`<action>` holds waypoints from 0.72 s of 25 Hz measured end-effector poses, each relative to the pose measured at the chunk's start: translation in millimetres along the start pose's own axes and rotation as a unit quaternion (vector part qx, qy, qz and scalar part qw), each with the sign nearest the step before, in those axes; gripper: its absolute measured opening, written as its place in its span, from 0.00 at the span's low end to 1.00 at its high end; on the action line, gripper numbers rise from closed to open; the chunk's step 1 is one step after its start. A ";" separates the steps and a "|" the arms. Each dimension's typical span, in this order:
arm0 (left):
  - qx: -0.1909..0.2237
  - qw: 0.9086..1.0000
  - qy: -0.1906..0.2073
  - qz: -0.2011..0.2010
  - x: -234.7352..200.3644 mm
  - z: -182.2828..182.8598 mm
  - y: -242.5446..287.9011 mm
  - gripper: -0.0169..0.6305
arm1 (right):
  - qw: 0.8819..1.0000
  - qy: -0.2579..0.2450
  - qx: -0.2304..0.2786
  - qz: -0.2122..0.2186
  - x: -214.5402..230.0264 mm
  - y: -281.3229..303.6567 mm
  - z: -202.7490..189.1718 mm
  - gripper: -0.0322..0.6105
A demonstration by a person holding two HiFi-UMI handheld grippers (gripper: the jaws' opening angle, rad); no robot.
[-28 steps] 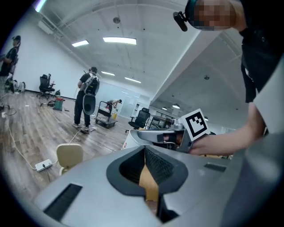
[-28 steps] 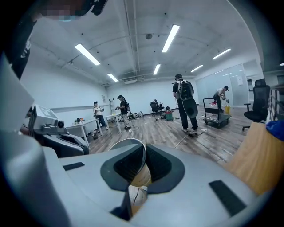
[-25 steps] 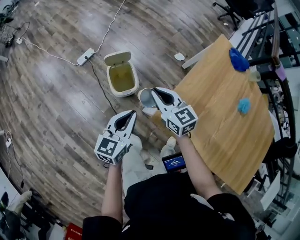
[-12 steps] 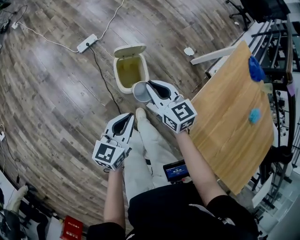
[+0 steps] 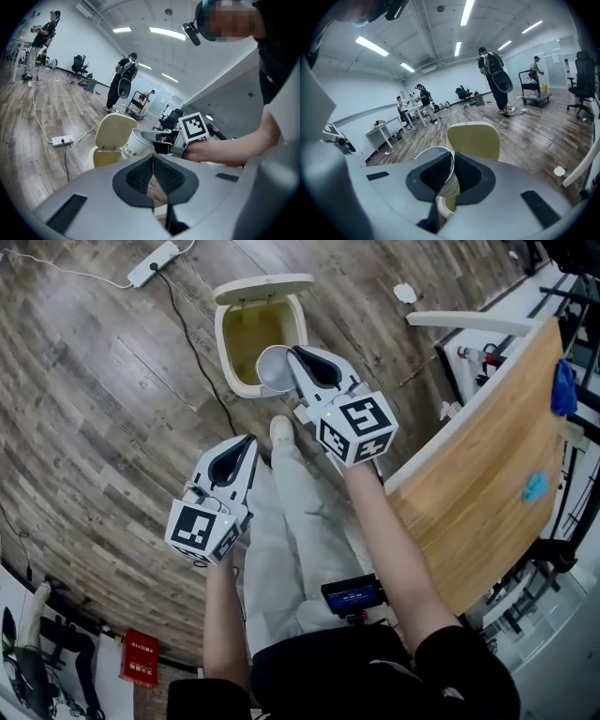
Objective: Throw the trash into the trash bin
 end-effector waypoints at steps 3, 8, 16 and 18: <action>-0.002 1.000 -0.020 -0.003 -4.3 -5.3 11.8 0.04 | 0.999 0.024 0.001 -0.027 17.4 8.9 -17.6 0.07; -0.010 0.999 -0.038 -0.003 -13.6 -14.5 23.4 0.04 | 0.998 0.047 0.027 -0.038 29.0 17.6 -23.2 0.09; -0.011 0.999 -0.048 0.001 -20.6 -23.4 31.1 0.04 | 0.997 0.064 0.011 -0.052 39.8 22.0 -37.0 0.20; -0.011 0.999 -0.049 0.003 -20.2 -24.5 30.3 0.04 | 0.997 0.060 0.007 -0.055 41.1 22.7 -37.9 0.20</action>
Point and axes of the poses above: the fingertips, and each gripper's own axes: y forward along the fingers, x to its right, z out of its top, the point moved 5 cm from there along -y, backward along the fingers, and after that the axes turned 10 degrees about x, right-handed, at the moved point
